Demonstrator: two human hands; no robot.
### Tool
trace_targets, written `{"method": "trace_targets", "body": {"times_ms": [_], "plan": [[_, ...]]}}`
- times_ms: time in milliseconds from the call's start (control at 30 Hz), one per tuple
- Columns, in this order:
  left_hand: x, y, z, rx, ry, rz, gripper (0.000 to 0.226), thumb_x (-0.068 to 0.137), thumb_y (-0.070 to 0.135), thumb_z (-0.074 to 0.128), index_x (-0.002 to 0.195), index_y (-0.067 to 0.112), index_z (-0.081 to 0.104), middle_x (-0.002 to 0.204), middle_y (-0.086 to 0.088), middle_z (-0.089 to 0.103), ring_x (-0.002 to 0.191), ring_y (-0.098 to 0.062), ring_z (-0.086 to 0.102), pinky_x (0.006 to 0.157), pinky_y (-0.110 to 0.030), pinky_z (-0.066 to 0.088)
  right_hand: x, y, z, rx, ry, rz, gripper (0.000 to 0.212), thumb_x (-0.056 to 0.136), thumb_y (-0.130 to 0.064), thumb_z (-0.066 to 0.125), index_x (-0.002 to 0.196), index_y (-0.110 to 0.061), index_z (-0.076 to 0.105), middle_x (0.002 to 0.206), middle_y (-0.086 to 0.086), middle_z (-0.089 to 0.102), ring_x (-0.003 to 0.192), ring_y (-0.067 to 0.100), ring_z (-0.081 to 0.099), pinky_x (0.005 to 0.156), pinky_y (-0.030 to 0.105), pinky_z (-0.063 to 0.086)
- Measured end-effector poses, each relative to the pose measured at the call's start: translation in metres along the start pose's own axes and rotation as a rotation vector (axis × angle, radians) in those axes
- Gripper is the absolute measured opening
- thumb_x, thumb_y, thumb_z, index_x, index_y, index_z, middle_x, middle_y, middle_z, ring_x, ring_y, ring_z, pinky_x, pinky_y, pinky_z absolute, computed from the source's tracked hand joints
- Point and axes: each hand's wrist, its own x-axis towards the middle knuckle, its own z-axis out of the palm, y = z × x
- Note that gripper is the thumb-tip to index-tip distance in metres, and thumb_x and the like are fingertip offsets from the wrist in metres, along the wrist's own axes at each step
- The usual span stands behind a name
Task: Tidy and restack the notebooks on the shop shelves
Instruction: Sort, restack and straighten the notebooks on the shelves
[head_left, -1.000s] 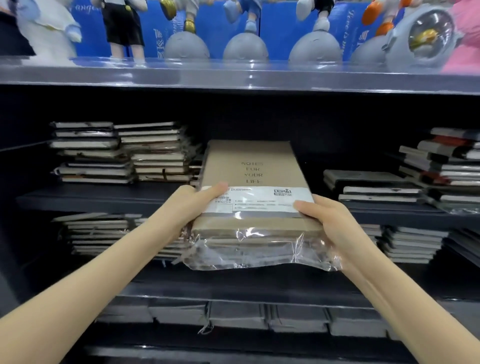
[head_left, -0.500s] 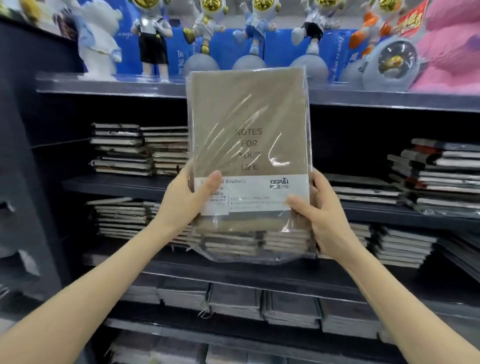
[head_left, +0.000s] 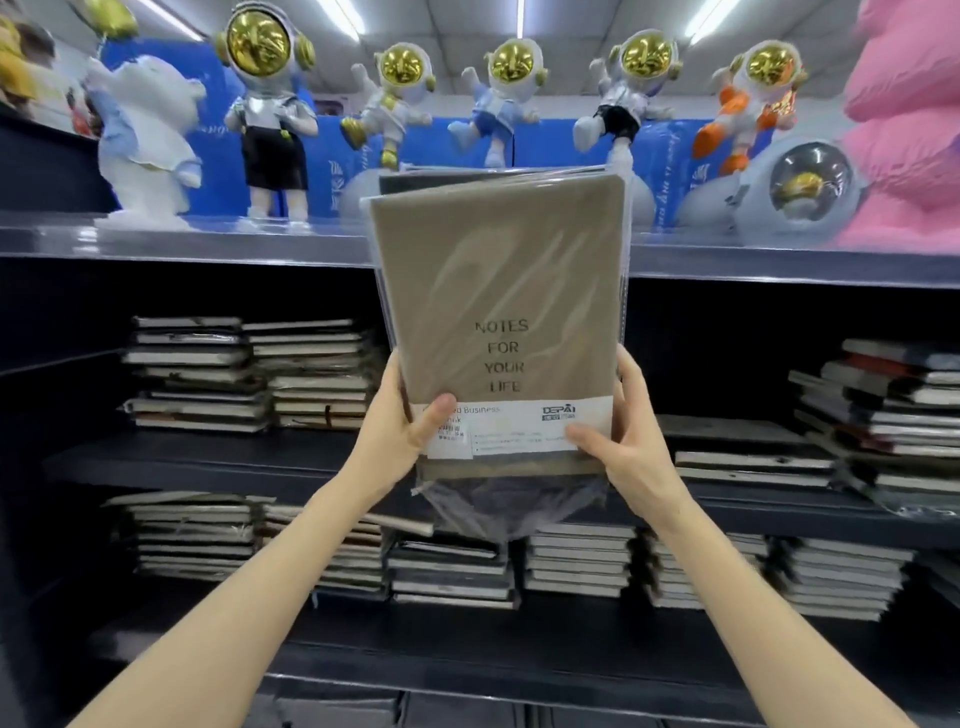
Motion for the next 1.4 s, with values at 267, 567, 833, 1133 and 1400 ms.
{"method": "trace_targets", "body": {"times_ms": [267, 567, 833, 1133, 1400], "plan": [[-0.010, -0.033, 0.000, -0.005, -0.178, -0.034, 0.084, 0.069, 0.069, 0.061, 0.134, 0.030, 0.024, 0.112, 0.035, 0.058, 0.101, 0.006, 0.061, 0.081, -0.014, 0.050, -0.019, 0.041, 0.002, -0.052, -0.052, 0.116, 0.091, 0.078, -0.009, 0.067, 0.149, -0.021, 0.013, 0.146, 0.001, 0.037, 0.130, 0.014, 0.044, 0.109, 0.040, 0.039], [0.021, 0.006, 0.008, -0.266, 0.124, -0.061, 0.115, 0.056, 0.080, 0.063, 0.148, 0.030, 0.018, 0.137, 0.007, 0.049, 0.120, -0.006, 0.054, 0.096, -0.029, 0.049, -0.019, 0.047, 0.001, -0.013, -0.036, 0.127, 0.089, 0.079, -0.006, 0.067, 0.150, -0.027, 0.018, 0.146, 0.001, 0.041, 0.131, 0.019, 0.045, 0.107, 0.051, 0.039], [0.021, 0.005, 0.018, -0.304, 0.172, -0.021, 0.103, 0.063, 0.076, 0.063, 0.147, 0.029, 0.025, 0.137, 0.004, 0.051, 0.121, -0.011, 0.054, 0.097, -0.029, 0.048, -0.010, 0.037, 0.011, 0.105, -0.029, 0.116, 0.094, 0.076, -0.017, 0.072, 0.147, -0.040, 0.016, 0.141, -0.004, 0.047, 0.123, 0.012, 0.053, 0.090, 0.023, 0.050], [0.013, 0.027, 0.024, -0.305, 0.237, 0.004, 0.084, 0.071, 0.066, 0.059, 0.142, 0.028, 0.035, 0.121, 0.019, 0.060, 0.112, -0.001, 0.058, 0.084, -0.014, 0.048, -0.016, 0.022, 0.021, 0.139, 0.115, 0.086, 0.076, 0.077, -0.021, 0.071, 0.142, -0.026, 0.033, 0.133, -0.002, 0.056, 0.121, 0.014, 0.055, 0.099, 0.032, 0.048], [-0.022, 0.082, 0.044, -0.304, 0.254, -0.087, 0.064, 0.080, 0.064, 0.056, 0.133, 0.030, 0.045, 0.122, 0.009, 0.063, 0.111, -0.011, 0.061, 0.097, -0.038, 0.049, -0.061, -0.033, -0.005, 0.189, 0.114, 0.187, 0.059, 0.079, -0.018, 0.069, 0.131, -0.025, 0.044, 0.120, 0.001, 0.066, 0.108, 0.015, 0.064, 0.083, 0.025, 0.054]]}}
